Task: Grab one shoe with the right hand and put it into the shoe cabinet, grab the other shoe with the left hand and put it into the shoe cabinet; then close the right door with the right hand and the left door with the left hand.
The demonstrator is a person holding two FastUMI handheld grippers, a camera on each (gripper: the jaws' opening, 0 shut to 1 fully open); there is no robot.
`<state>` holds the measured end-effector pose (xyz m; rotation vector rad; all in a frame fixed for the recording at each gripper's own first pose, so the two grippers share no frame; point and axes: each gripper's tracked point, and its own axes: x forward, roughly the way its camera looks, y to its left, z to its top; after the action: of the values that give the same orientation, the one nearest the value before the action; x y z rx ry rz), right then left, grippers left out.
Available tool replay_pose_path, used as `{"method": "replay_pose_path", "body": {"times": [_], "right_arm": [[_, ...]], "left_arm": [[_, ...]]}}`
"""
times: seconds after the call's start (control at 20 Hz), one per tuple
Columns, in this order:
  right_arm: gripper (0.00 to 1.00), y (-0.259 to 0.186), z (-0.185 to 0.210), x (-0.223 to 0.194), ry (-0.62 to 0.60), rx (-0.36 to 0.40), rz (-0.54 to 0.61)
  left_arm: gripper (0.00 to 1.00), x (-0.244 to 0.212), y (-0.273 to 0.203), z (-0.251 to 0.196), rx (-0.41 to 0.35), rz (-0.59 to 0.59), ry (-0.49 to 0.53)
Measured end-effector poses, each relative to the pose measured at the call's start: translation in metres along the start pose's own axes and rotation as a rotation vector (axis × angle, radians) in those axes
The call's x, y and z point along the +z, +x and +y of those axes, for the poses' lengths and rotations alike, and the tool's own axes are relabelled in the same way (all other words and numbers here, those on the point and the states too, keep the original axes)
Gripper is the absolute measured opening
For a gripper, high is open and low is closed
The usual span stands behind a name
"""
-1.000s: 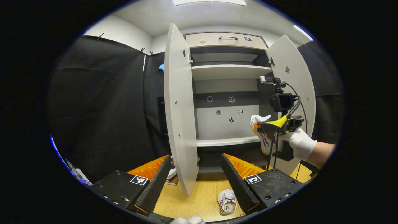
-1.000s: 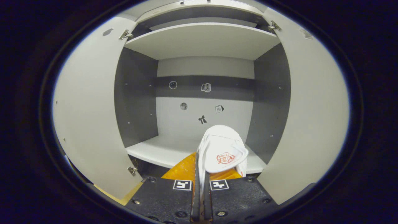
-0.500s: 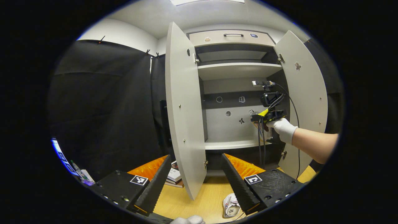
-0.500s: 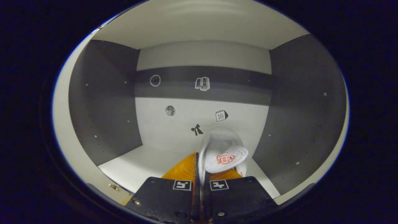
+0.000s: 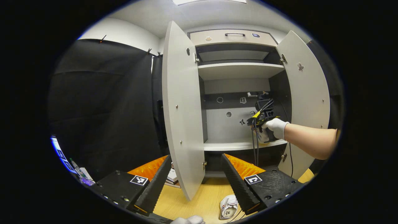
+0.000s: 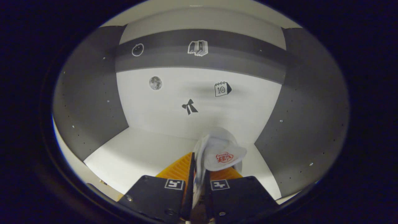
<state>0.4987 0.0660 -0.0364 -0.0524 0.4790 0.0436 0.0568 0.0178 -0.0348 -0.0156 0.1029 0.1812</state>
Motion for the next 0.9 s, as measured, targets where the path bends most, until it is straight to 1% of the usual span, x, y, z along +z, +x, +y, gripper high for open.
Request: {"method": "replay_pose_path", "body": {"times": [0.05, 0.1, 0.15, 0.2, 0.3, 0.35, 0.5, 0.6, 0.65, 0.7, 0.75, 0.8, 0.85, 0.9], "right_arm": [[0.22, 0.001, -0.001, -0.005, 0.006, -0.004, 0.025], [0.32, -0.003, 0.0, -0.002, 0.026, 0.01, 0.005], [0.35, -0.006, 0.008, 0.005, 0.042, 0.036, -0.023], [0.46, -0.01, 0.002, 0.005, 0.018, 0.009, -0.027], [0.83, -0.017, 0.004, 0.004, -0.002, 0.009, -0.052], [0.86, -0.023, 0.002, 0.004, -0.001, -0.007, -0.065], [0.87, -0.052, -0.011, 0.012, -0.001, -0.059, -0.155], [0.86, -0.083, -0.009, 0.012, 0.031, -0.04, -0.209], [0.87, -0.103, -0.009, 0.013, 0.043, -0.025, -0.245], [0.87, -0.123, -0.01, 0.015, 0.05, -0.021, -0.286], [0.87, -0.145, -0.013, 0.013, 0.054, -0.023, -0.326], [0.94, -0.168, -0.013, 0.009, 0.056, -0.017, -0.361], [0.98, -0.191, -0.015, 0.001, 0.058, -0.017, -0.393], [1.0, -0.217, -0.016, -0.006, 0.058, -0.014, -0.415]], "left_arm": [[0.96, 0.0, 0.0, -0.001, -0.005, 0.002, -0.004], [0.96, 0.0, 0.0, -0.001, -0.007, 0.002, -0.005], [0.96, 0.001, 0.001, -0.001, -0.009, -0.002, 0.0], [0.96, 0.001, 0.001, 0.0, -0.007, -0.007, 0.006], [0.96, 0.003, 0.0, 0.0, -0.008, -0.012, 0.013], [0.96, 0.004, 0.0, 0.0, -0.012, -0.014, 0.012], [0.96, 0.003, -0.002, 0.0, -0.026, -0.018, 0.006], [0.96, 0.003, -0.004, 0.001, -0.037, -0.021, 0.009], [1.0, 0.001, -0.005, 0.001, -0.044, -0.019, 0.01], [0.96, 0.001, -0.006, 0.003, -0.052, -0.022, 0.008], [0.96, 0.0, -0.008, 0.003, -0.062, -0.024, 0.007], [0.96, -0.002, -0.009, 0.003, -0.071, -0.025, 0.007], [0.96, -0.005, -0.01, 0.003, -0.084, -0.019, 0.012], [0.96, -0.008, -0.011, 0.003, -0.099, -0.013, 0.019]]}}
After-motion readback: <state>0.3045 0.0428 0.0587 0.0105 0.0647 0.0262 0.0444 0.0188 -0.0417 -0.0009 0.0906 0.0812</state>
